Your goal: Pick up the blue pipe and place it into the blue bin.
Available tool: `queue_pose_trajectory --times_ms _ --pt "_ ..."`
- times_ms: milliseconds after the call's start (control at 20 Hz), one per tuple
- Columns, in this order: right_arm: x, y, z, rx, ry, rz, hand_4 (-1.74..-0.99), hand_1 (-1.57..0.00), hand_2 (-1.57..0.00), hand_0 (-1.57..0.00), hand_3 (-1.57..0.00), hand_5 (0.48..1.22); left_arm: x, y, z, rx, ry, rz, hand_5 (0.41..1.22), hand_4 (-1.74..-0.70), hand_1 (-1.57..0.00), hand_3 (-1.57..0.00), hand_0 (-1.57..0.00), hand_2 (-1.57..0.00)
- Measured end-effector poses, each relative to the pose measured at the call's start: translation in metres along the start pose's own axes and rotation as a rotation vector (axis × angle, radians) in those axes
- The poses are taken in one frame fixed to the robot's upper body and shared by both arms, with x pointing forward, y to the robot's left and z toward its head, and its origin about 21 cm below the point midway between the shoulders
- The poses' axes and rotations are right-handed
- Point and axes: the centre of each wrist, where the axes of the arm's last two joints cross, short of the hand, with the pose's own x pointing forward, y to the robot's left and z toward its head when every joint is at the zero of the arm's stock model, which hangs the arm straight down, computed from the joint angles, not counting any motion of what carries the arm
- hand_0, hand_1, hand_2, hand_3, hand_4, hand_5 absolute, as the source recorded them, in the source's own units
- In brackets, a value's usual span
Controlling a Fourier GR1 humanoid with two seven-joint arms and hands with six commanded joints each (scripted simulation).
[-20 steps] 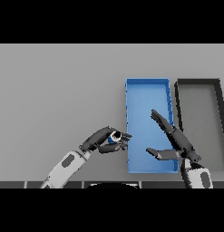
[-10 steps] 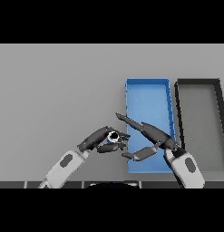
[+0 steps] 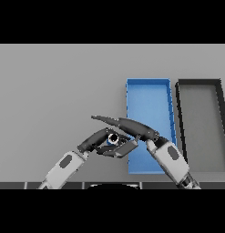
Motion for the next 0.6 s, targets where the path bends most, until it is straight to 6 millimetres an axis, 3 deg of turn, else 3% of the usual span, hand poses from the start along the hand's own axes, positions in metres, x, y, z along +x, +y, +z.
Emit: queue_pose_trajectory --times_ms 50,100,150,200,300,450,600 --pt "0.000 0.003 -0.008 0.023 0.003 -0.004 -1.335 -0.38 -0.38 -0.35 -0.30 0.507 0.000 0.000 -0.002 0.001 0.009 -0.043 1.221 -1.68 -1.08 -1.03 -1.18 -1.06" --pt "-0.001 0.002 -0.011 0.035 0.012 0.009 -1.362 -0.53 -0.53 -0.53 -0.44 0.508 0.002 0.000 -0.003 -0.031 0.081 -0.099 1.221 -1.55 -0.88 -0.82 -0.99 -0.85" --pt "-0.002 0.000 -0.013 0.047 0.020 0.024 -1.430 -0.70 -0.74 -0.72 -0.63 0.522 0.005 0.000 -0.005 -0.063 0.145 -0.137 1.221 -1.48 -0.71 -0.66 -0.82 -0.68" --pt "0.000 0.002 -0.018 0.065 -0.001 0.025 -1.486 -0.87 -0.91 -0.89 -0.77 0.550 0.007 0.002 -0.001 -0.057 0.161 -0.148 1.221 -1.53 -0.71 -0.58 -0.78 -0.69" --pt "0.002 0.005 -0.026 0.106 -0.038 -0.024 -1.562 -1.12 -1.14 -1.13 -0.96 0.666 0.005 0.003 -0.006 -0.010 0.110 -0.143 1.221 -1.61 -1.02 -0.94 -1.06 -0.97" --pt "-0.008 0.010 -0.024 0.136 -0.018 -0.101 -1.469 -1.34 -1.35 -1.35 -1.26 0.905 0.003 -0.003 -0.006 0.010 0.048 -0.047 1.221 -1.67 -1.29 -1.25 -1.31 -1.19" --pt "-0.009 0.010 -0.024 0.106 -0.082 -0.049 -1.447 -1.45 -1.46 -1.46 -1.41 1.059 0.005 -0.001 -0.006 0.025 0.002 -0.001 1.221 -1.71 -1.43 -1.41 -1.44 -1.35"
